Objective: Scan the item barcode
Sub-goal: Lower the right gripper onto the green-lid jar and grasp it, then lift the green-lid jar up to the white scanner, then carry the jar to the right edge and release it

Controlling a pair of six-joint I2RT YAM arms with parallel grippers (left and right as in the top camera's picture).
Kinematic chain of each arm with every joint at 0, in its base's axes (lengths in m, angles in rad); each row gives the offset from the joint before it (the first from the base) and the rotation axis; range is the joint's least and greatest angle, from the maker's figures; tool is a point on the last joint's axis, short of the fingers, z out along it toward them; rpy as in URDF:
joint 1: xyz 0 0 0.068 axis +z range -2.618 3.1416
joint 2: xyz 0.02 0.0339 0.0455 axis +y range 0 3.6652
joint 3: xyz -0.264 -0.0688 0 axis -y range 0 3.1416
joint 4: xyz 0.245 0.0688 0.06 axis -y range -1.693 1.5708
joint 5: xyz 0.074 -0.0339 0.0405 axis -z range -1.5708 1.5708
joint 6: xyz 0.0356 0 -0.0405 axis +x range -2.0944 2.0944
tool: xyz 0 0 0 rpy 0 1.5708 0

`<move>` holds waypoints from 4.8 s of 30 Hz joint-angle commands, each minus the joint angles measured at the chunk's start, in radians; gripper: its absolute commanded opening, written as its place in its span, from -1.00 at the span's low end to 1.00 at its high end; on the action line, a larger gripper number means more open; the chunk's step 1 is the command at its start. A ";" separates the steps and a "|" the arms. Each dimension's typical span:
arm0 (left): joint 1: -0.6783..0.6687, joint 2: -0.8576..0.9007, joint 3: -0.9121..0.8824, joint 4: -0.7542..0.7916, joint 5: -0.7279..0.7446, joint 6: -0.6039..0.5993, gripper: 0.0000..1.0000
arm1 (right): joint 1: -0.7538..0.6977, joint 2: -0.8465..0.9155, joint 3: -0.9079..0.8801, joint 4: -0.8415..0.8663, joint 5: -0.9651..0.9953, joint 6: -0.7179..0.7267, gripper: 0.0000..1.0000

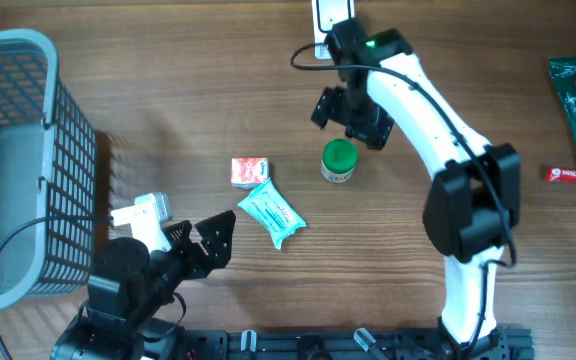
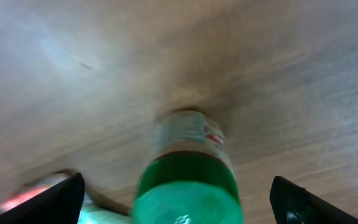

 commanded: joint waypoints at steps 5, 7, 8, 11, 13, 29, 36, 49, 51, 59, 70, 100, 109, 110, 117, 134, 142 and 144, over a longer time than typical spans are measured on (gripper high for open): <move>-0.006 0.001 0.001 0.002 -0.009 0.020 1.00 | -0.005 0.052 -0.001 -0.035 -0.020 -0.059 0.91; -0.006 0.001 0.001 0.002 -0.009 0.020 1.00 | -0.002 0.053 -0.018 -0.021 -0.019 -0.071 0.91; -0.006 0.001 0.001 0.002 -0.009 0.020 1.00 | -0.002 0.054 -0.036 -0.006 -0.020 -0.070 0.91; -0.006 0.001 0.001 0.002 -0.009 0.020 1.00 | -0.002 0.054 -0.088 0.024 -0.025 -0.071 0.91; -0.006 0.001 0.001 0.002 -0.009 0.020 0.99 | 0.001 0.054 -0.120 0.048 -0.040 -0.079 0.91; -0.006 0.001 0.001 0.002 -0.009 0.020 1.00 | 0.044 0.054 -0.209 0.176 0.042 -0.119 0.70; -0.006 0.001 0.001 0.002 -0.009 0.019 0.99 | 0.044 0.054 -0.289 0.224 0.037 -0.094 0.42; -0.006 0.001 0.001 0.002 -0.009 0.020 0.99 | -0.047 -0.066 -0.138 -0.039 -0.313 -0.315 0.34; -0.006 0.001 0.001 0.002 -0.009 0.020 1.00 | -0.053 -0.104 -0.138 -0.092 -0.354 -0.338 0.34; -0.006 0.001 0.001 0.002 -0.009 0.020 0.99 | 0.000 -0.224 -0.145 -0.297 -0.362 -0.413 0.34; -0.006 0.001 0.001 0.002 -0.009 0.020 1.00 | 0.191 -0.320 -0.306 -0.296 -0.522 -0.385 0.35; -0.006 0.001 0.001 0.002 -0.009 0.019 0.99 | -0.049 -0.317 -0.222 0.486 0.060 -0.310 0.39; -0.006 0.001 0.001 0.002 -0.009 0.020 1.00 | -0.046 -0.153 -0.234 1.141 0.312 -0.420 0.36; -0.006 0.001 0.001 0.002 -0.009 0.020 1.00 | -0.047 -0.115 -0.234 1.223 0.320 -0.438 0.36; -0.006 0.001 0.001 0.002 -0.009 0.020 0.99 | -0.047 0.052 -0.233 1.687 0.343 -0.514 0.36; -0.006 0.001 0.001 0.002 -0.009 0.020 0.99 | -0.099 0.061 -0.078 1.458 0.412 -0.459 0.26; -0.006 0.001 0.001 0.002 -0.009 0.020 1.00 | -0.369 -0.152 -0.066 1.003 0.346 -0.430 0.31; -0.006 0.001 0.001 0.002 -0.009 0.020 0.99 | -0.463 -0.159 -0.066 0.852 0.269 -0.429 0.32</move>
